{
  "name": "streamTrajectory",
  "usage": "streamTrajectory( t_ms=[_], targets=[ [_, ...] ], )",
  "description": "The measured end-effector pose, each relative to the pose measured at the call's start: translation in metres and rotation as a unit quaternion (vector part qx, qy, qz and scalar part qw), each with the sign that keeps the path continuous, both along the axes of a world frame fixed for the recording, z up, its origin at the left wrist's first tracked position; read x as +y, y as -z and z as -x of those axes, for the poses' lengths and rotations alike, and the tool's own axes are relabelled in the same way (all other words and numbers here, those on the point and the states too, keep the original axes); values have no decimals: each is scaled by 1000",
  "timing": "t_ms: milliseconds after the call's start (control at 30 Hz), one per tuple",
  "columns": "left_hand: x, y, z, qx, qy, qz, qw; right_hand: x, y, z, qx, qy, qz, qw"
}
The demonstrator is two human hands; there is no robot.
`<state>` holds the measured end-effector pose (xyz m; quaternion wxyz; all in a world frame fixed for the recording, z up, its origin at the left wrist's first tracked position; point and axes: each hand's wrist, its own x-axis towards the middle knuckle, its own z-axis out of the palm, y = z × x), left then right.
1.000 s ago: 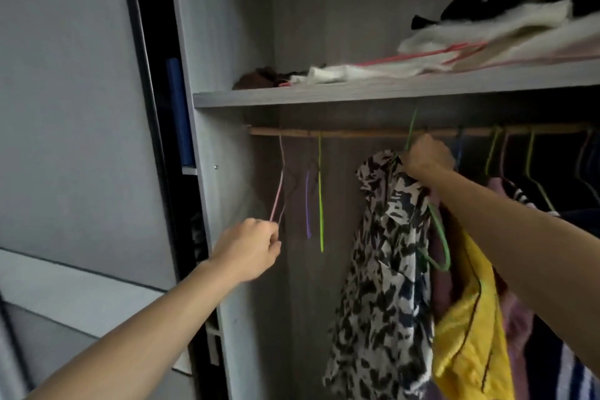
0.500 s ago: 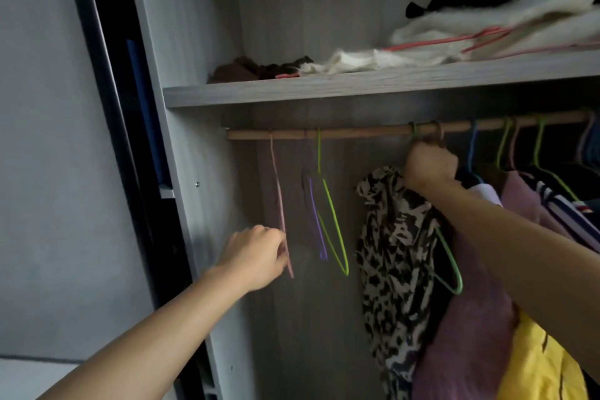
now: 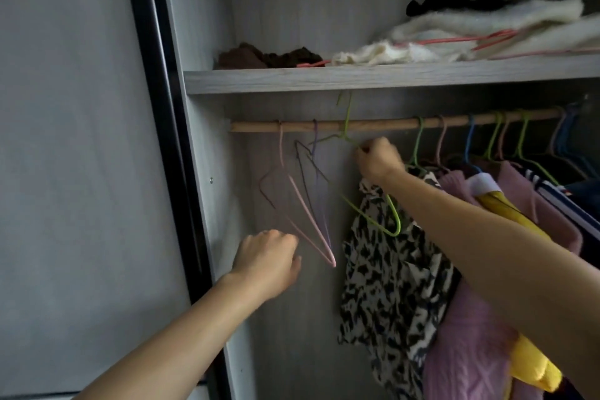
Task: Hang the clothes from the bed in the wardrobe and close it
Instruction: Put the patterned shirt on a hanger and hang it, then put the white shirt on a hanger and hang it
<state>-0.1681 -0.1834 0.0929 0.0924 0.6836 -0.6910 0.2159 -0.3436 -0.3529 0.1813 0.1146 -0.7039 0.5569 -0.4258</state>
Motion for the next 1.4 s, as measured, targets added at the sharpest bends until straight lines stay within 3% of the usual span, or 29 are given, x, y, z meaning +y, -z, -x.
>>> streamTrajectory(
  t_ms=[267,367,667,900,1067,1400],
  targets=[
    [4,-12,54,41,88,88,991,59,30,108,125,18,91,988],
    [3,-9,99,38,120,77,989,93,53,169,164,83,109,977],
    [44,54,340,47,255,-17,966,258,111,448,117,233,35,965],
    [125,115,554,10,372,-118,921,419,169,654,109,377,-22,919],
    [169,139,678,-14,445,-160,881,513,197,764,108,487,-56,865],
    [180,208,901,-69,545,-254,796,616,278,934,30,634,-146,759]
  ],
)
